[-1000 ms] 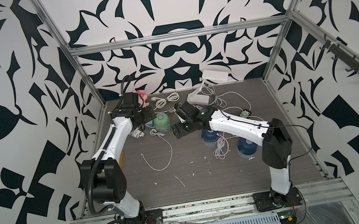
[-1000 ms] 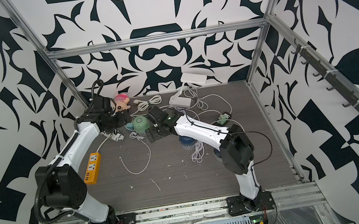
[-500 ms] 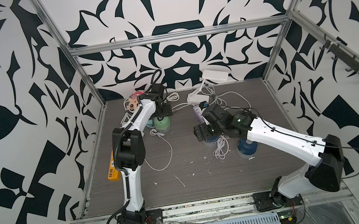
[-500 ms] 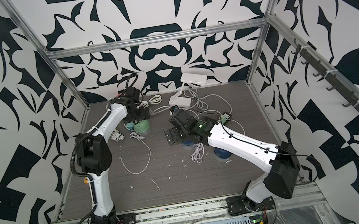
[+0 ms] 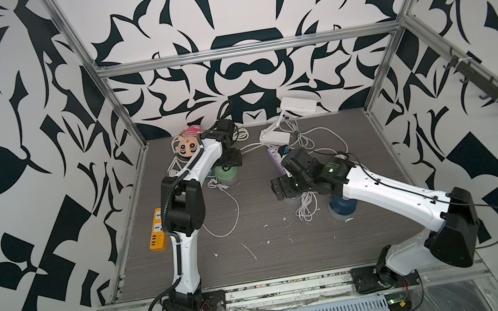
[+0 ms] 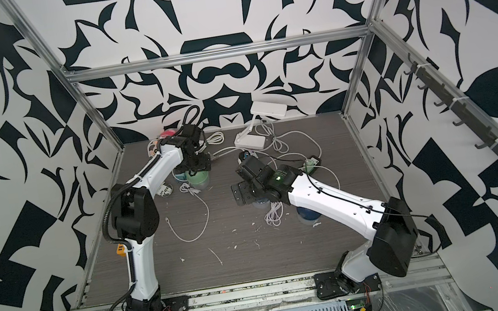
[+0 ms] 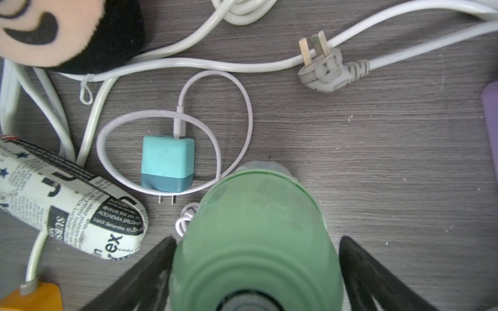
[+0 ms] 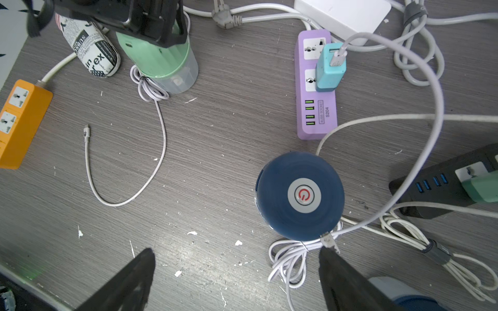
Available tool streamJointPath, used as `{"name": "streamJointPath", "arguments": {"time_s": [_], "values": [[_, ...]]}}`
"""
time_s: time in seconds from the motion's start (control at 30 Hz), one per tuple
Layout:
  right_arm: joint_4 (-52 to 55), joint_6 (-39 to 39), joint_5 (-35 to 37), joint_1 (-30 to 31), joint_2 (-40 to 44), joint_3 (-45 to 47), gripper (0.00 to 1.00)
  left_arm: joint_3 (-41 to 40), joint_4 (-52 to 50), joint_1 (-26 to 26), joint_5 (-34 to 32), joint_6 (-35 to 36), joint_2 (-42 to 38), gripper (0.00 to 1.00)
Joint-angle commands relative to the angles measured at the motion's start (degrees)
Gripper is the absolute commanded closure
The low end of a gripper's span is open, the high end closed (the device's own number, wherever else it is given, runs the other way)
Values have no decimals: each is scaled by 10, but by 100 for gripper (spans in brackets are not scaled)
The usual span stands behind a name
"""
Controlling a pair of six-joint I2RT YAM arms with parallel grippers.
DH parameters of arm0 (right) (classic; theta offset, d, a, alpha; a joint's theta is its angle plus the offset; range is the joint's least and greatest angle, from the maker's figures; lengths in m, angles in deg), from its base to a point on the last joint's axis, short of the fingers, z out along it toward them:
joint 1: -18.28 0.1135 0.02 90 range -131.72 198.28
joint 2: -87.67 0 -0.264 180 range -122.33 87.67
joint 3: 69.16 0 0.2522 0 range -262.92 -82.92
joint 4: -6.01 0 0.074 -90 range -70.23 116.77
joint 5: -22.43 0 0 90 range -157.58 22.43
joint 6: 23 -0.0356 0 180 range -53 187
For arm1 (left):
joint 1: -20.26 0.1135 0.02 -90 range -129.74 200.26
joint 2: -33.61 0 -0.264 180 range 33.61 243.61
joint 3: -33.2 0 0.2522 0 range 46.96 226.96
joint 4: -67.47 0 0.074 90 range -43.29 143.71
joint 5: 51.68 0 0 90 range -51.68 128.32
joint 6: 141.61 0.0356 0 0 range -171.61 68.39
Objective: Charge the cordless meat grinders
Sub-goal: Move the cordless meat grinder to the center of the board.
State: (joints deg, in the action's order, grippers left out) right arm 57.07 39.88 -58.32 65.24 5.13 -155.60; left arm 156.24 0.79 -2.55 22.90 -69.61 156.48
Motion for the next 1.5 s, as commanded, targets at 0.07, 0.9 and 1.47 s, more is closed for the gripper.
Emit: {"name": "streamJointPath", "arguments": {"time_s": [0.07,0.9,1.47], "values": [[-16,-9,10,-3,25,8,2,-19,-26,-1,-6,2,-2,12],[-35,-10,24,-28,70,57,2,-194,-52,-155,2,-102,-169,24],[-58,-10,-2,-30,88,82,2,-262,-74,-189,-22,-180,-297,1]]}}
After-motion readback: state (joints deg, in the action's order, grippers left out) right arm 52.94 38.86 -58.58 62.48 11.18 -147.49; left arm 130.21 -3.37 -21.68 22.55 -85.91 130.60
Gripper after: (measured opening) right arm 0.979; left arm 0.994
